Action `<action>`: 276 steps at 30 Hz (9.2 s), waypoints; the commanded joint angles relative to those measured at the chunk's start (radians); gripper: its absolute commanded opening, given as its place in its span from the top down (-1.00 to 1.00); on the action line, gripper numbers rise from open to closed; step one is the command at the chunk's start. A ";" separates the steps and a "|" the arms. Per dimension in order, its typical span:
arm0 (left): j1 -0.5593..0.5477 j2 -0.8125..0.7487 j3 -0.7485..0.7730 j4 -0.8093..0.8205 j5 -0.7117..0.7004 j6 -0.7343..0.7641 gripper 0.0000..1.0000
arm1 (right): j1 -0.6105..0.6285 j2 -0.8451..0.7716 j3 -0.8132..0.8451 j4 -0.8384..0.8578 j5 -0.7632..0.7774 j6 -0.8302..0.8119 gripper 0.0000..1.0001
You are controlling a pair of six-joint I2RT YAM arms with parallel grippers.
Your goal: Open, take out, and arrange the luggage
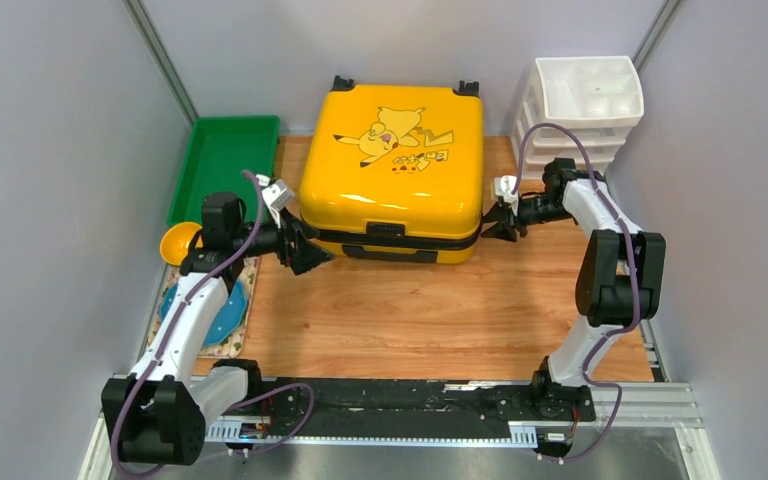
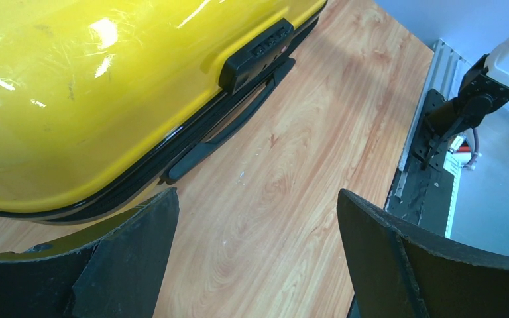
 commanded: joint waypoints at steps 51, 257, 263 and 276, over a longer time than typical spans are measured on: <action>0.003 -0.016 -0.056 0.101 0.014 -0.029 -0.87 | 0.045 -0.122 -0.171 0.409 -0.165 0.502 -0.12; -0.766 0.177 -0.416 1.066 -1.273 -0.113 0.39 | 0.656 -0.753 -0.430 0.702 1.010 1.682 -0.09; -0.764 0.139 -0.421 0.990 -1.264 -0.084 1.00 | 0.656 -0.752 -0.421 0.709 0.962 1.676 -0.08; -0.746 0.108 -0.445 1.003 -1.154 -0.072 1.00 | 0.685 -0.724 -0.372 0.726 0.985 1.559 -0.08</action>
